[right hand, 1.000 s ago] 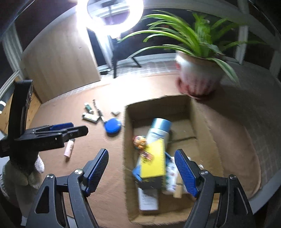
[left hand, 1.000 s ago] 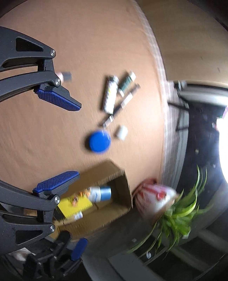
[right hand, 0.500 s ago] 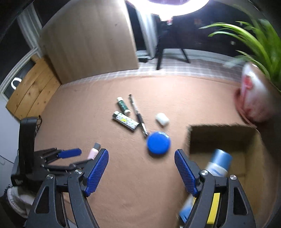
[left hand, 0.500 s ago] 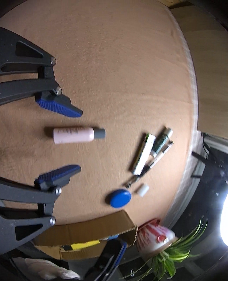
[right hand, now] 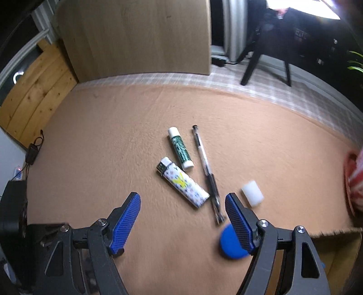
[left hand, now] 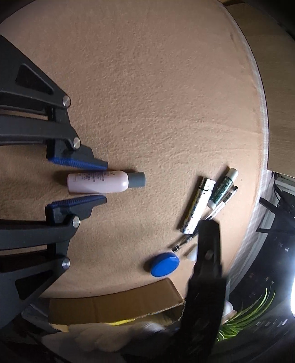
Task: Organize objects
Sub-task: 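Grasp the pink bottle with the left tool while the right tool grasps the patterned lighter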
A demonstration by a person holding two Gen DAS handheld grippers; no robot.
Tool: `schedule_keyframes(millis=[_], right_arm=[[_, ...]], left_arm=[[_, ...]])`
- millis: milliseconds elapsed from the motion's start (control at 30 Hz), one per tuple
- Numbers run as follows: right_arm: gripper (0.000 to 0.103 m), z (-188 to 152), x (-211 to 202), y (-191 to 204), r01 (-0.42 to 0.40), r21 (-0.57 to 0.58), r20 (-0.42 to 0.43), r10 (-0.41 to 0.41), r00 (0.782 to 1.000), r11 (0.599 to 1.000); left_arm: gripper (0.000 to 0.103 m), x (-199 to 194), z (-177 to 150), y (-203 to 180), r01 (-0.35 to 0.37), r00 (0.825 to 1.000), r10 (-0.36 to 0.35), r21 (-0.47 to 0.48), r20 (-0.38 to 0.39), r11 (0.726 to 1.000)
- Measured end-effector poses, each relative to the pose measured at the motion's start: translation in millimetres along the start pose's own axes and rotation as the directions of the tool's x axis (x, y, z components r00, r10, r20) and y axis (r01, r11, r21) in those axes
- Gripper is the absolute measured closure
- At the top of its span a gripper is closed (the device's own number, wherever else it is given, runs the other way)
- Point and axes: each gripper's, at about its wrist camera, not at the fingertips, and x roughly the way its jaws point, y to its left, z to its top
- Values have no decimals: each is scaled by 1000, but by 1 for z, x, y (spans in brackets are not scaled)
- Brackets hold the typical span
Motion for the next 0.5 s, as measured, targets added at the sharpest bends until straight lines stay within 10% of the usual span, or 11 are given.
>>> schedule_keyframes(millis=[500], right_arm=[[38, 22, 56, 10, 83, -92, -82, -90, 993, 992]], left_arm=[[82, -9, 2, 37, -23, 999, 26, -79, 29, 997]])
